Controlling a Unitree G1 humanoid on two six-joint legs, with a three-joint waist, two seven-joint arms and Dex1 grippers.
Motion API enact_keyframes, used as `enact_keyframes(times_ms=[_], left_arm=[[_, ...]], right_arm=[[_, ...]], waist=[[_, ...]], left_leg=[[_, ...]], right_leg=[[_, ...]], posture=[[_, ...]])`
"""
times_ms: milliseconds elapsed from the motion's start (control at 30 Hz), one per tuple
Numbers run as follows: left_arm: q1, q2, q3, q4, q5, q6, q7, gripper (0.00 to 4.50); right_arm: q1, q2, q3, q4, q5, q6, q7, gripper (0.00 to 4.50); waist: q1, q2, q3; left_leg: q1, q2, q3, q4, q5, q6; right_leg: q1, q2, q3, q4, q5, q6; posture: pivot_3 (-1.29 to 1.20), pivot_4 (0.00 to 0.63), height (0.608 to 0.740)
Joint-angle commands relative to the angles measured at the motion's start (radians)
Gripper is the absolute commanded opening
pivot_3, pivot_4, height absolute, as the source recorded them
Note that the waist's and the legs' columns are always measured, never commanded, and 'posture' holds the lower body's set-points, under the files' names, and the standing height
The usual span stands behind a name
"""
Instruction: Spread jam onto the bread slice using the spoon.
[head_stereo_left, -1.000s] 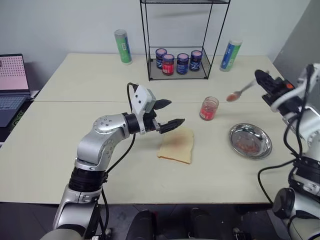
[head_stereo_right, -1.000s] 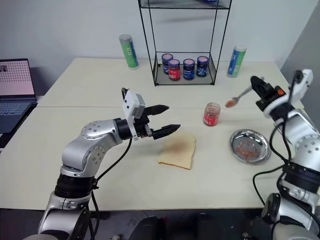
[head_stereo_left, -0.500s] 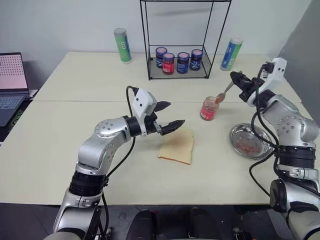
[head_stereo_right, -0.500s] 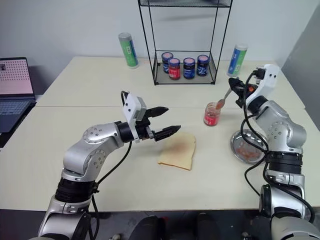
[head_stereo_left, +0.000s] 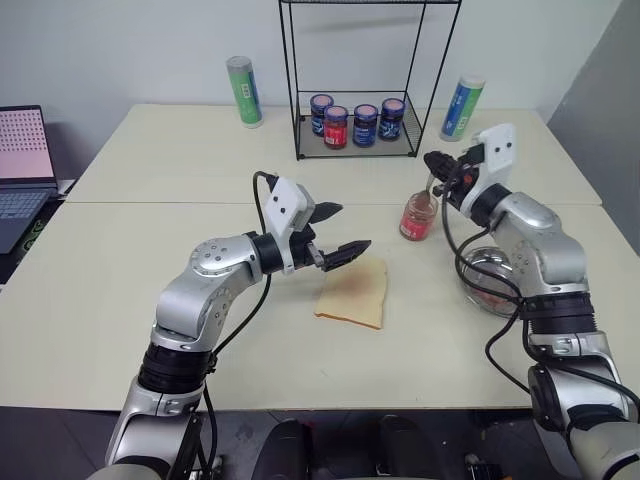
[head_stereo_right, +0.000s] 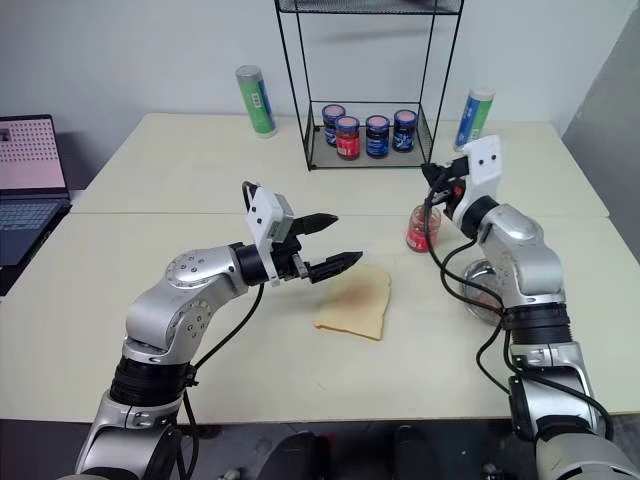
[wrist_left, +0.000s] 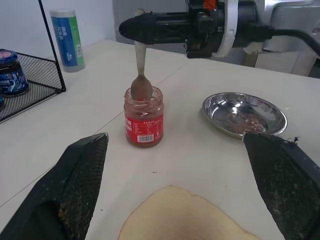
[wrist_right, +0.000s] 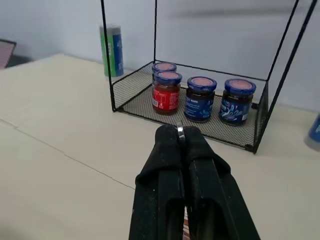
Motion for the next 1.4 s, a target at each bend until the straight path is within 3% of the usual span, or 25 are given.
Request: enact_keyframes(times_ms=[33, 300, 467, 800, 1400], left_arm=[[-0.017, 0.003, 0.0, -0.035, -0.007, -0.001, 0.004, 4.5], [-0.014, 0.007, 0.004, -0.042, -0.011, 0.004, 0.007, 4.5], [-0.013, 0.013, 0.008, -0.049, -0.016, 0.012, 0.002, 4.5], [-0.024, 0.009, 0.006, -0.04, -0.013, 0.008, 0.005, 4.5], [-0.034, 0.0, -0.005, -0.029, -0.001, -0.006, 0.009, 4.5]], right_arm=[[0.016, -0.003, 0.045, 0.014, -0.096, -0.103, 0.016, 0.03], [0.014, 0.015, 0.088, 0.12, -0.217, -0.186, 0.003, 0.03], [0.017, 0.046, 0.067, 0.144, -0.208, -0.129, 0.012, 0.03], [-0.042, 0.16, -0.147, 0.13, -0.015, 0.14, -0.088, 0.03], [-0.161, 0.232, -0.469, 0.146, 0.265, 0.359, -0.329, 0.03]], waist=[[0.0, 0.0, 0.0], [0.0, 0.0, 0.0], [-0.002, 0.0, 0.0], [-0.008, 0.0, 0.0], [-0.009, 0.0, 0.0]], left_leg=[[0.0, 0.0, 0.0, 0.0, 0.0, 0.0], [0.0, 0.0, 0.0, 0.0, 0.0, 0.0], [0.0, 0.0, 0.0, 0.0, 0.0, 0.0], [0.002, 0.0, 0.0, 0.0, 0.0, -0.001], [0.001, 0.0, 0.0, 0.0, 0.0, 0.0]], right_leg=[[0.0, 0.0, 0.0, 0.0, 0.0, 0.0], [0.0, -0.001, 0.0, 0.001, 0.0, 0.0], [0.0, -0.001, 0.0, 0.001, 0.0, 0.0], [0.0, -0.003, 0.0, 0.002, 0.0, 0.0], [0.0, -0.004, 0.0, 0.002, 0.0, 0.0]], posture=[[0.0, 0.15, 0.74], [0.0, 0.15, 0.74], [0.0, 0.15, 0.74], [0.0, 0.15, 0.74], [0.0, 0.15, 0.74]])
